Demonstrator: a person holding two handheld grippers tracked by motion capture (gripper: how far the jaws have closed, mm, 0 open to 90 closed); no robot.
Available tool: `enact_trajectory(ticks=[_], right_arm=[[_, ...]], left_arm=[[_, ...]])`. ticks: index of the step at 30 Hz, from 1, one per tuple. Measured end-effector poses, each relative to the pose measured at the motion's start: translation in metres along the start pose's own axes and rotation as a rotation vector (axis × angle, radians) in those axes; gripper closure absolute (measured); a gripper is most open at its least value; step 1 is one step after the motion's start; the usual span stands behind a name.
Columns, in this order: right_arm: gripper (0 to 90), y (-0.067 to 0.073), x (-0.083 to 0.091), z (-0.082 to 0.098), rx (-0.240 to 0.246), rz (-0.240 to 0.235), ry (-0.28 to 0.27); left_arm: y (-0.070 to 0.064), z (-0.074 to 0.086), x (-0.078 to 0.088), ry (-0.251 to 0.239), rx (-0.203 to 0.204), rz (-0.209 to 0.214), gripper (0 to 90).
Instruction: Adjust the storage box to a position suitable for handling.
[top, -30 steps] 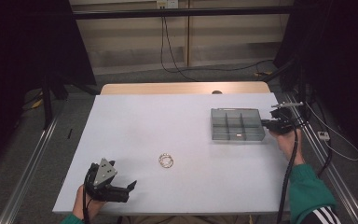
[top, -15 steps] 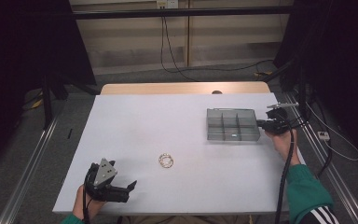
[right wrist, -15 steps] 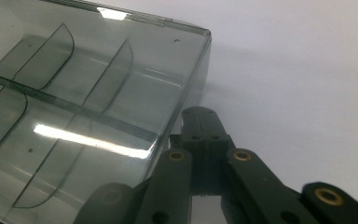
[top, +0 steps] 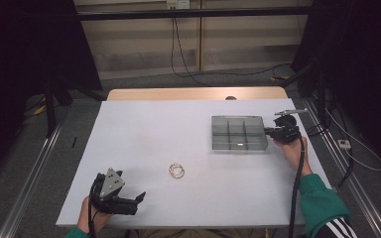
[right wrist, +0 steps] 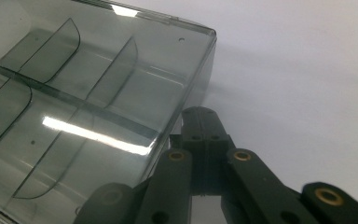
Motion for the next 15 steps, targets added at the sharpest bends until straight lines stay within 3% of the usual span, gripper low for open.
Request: enact_trajectory(ticks=[15], right_arm=[[90.0, 0.021, -0.005, -0.002, 0.035, -0.049, 0.016]], left_arm=[[0.000, 0.000, 0.000, 0.002, -0.001, -0.001, 0.6]])
Point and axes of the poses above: each handheld gripper's, and its own axes: x roughly backward along the jaws, z roughly out of its underside, y roughly to its left, the point moved 1 cm from there along -x, roughly forward along the jaws, and after that the axes turned 12 degrees about -y, right-handed, at the moved point
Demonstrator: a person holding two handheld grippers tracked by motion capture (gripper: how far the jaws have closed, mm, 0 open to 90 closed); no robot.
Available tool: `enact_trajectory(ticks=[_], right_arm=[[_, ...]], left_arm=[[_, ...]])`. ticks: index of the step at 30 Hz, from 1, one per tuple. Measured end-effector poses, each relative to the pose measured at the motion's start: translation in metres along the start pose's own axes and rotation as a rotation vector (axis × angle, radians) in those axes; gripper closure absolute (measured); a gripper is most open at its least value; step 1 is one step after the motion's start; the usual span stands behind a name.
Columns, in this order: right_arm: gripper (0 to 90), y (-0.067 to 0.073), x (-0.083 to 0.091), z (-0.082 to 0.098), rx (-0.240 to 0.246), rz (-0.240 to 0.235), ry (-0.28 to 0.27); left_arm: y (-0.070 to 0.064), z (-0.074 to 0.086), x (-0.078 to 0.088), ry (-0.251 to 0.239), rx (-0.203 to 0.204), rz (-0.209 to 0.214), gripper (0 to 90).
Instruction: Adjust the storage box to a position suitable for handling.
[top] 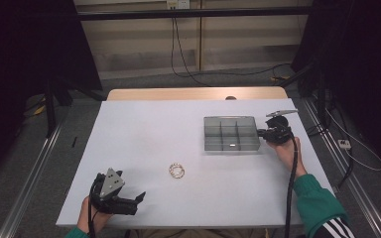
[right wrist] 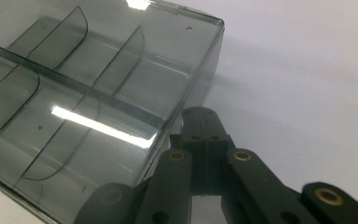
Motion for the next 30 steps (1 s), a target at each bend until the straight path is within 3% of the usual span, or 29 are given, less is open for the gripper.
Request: enact_trajectory(ticks=[19, 30], right_arm=[[90.0, 0.018, -0.006, -0.002, 0.010, -0.032, -0.020], [90.0, 0.022, -0.002, 0.000, 0.016, -0.046, -0.001]], left_arm=[[-0.001, 0.000, -0.001, -0.006, 0.006, 0.003, 0.6], [-0.001, 0.000, -0.001, -0.003, 0.006, -0.001, 0.6]])
Point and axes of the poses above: each handheld gripper's, and its own axes: x roughly backward along the jaws, z roughly out of its underside, y roughly to its left, the point moved 1 cm from there along -x, roughly forward along the jaws, and after that the axes turned 12 degrees about -y, right-handed, at the moved point
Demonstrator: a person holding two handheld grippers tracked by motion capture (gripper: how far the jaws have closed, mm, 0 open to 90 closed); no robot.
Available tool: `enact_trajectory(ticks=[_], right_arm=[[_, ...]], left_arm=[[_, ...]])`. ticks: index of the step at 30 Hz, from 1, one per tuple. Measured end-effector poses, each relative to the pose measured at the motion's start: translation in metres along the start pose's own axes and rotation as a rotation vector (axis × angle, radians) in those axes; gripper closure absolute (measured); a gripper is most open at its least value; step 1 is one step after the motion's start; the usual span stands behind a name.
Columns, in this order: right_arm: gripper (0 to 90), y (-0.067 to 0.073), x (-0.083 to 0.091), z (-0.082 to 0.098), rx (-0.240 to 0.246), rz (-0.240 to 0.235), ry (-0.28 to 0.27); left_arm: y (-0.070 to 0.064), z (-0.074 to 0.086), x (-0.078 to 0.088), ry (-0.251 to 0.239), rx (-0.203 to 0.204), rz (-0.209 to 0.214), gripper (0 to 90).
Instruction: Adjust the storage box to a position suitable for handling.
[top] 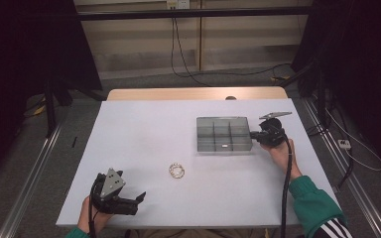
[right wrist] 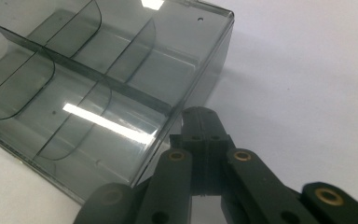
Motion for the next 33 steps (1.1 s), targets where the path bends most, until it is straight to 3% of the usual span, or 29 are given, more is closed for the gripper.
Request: enact_trajectory(ticks=[33], right_arm=[[90.0, 0.027, -0.010, -0.004, 0.028, -0.032, -0.037]], left_arm=[[0.000, -0.001, 0.000, 0.000, -0.003, 0.006, 0.6]])
Point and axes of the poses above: each handheld gripper's, and its own axes: x roughly backward along the jaws, z roughly out of its underside, y roughly to its left, the point moved 1 cm from there along -x, roughly forward along the jaws, and after that the axes turned 12 degrees about -y, right-handed, at the moved point
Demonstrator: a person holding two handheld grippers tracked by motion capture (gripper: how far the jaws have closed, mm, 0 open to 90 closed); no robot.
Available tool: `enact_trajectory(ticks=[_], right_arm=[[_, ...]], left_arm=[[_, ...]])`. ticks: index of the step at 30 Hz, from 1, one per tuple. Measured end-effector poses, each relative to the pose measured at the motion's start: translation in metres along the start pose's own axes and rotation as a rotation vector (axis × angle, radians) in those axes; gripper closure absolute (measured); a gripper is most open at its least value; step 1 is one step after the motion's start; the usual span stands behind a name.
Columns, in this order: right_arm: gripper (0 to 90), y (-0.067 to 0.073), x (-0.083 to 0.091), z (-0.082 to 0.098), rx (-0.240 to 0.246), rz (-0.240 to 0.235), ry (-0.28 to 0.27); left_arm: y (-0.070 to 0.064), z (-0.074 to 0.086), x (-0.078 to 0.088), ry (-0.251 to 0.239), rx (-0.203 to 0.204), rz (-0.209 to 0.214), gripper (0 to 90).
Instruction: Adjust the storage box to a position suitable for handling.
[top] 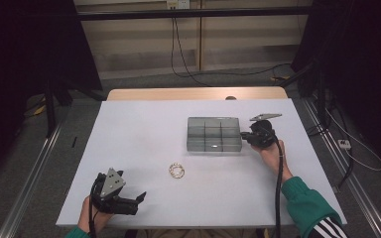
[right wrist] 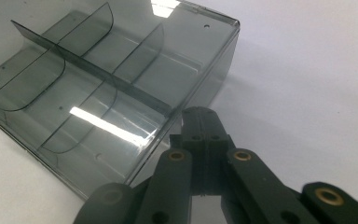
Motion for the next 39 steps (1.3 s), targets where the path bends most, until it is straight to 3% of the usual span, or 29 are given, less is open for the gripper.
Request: enact_trajectory(ticks=[11, 26, 39], right_arm=[[90.0, 0.0012, -0.0010, -0.0010, -0.004, 0.006, -0.014], [90.0, 0.0014, -0.0032, 0.0006, 0.009, 0.004, 0.009], [90.0, 0.0010, 0.0052, -0.0059, 0.024, 0.004, -0.022]], left_arm=[[0.0002, -0.0001, -0.0009, 0.001, -0.004, 0.002, 0.6], [-0.0002, 0.0000, 0.0002, -0.004, 0.002, -0.001, 0.6], [0.0003, 0.0001, 0.0005, -0.005, -0.001, 0.002, 0.6]])
Point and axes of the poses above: each handheld gripper's, and its own axes: x roughly backward along the jaws, z roughly out of its underside, y roughly to its left, the point moved 1 cm from there along -x, roughly forward along the jaws, and after that the axes turned 12 degrees about -y, right-handed, at the moved point
